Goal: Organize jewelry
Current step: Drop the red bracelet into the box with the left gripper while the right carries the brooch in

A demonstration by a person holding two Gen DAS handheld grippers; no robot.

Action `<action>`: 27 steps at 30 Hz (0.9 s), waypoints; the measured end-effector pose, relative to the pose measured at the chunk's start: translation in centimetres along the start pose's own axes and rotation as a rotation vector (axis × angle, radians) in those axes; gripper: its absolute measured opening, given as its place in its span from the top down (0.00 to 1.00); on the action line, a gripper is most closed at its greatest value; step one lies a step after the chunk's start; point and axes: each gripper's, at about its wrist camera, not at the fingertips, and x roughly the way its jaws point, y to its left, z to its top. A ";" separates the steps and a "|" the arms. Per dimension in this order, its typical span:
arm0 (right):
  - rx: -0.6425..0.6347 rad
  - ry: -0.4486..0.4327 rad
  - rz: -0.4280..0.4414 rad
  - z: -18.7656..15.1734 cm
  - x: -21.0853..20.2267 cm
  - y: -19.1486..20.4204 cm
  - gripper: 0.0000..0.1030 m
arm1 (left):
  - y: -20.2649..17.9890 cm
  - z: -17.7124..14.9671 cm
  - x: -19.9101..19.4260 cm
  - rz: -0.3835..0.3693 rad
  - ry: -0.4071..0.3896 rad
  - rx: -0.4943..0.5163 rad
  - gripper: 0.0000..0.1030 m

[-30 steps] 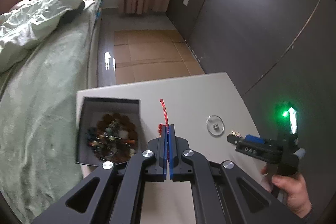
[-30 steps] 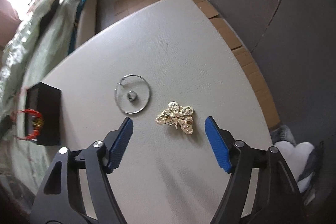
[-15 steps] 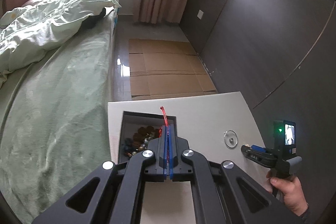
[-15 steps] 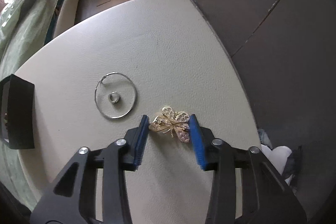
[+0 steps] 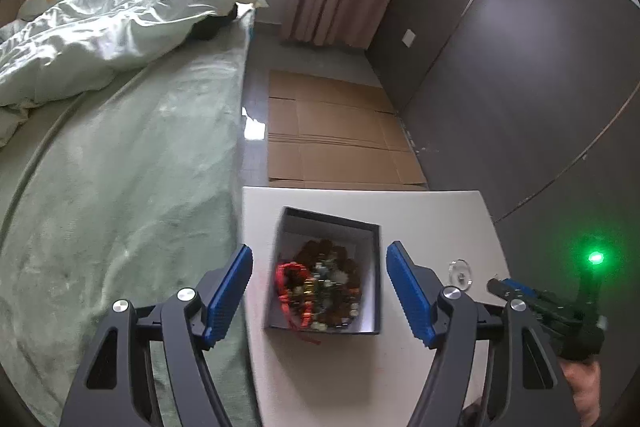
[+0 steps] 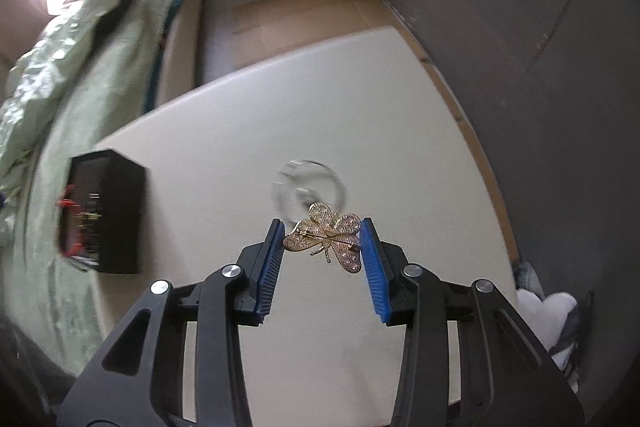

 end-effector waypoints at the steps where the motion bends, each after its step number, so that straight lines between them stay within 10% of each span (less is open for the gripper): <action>1: -0.010 -0.008 0.014 0.0 -0.4 0.7 0.62 | 0.5 0.0 -0.2 0.010 -0.003 -0.003 0.35; 27: -0.235 -0.026 0.396 0.5 -4.2 19.3 0.54 | 7.6 -1.8 -2.7 0.090 -0.021 -0.101 0.12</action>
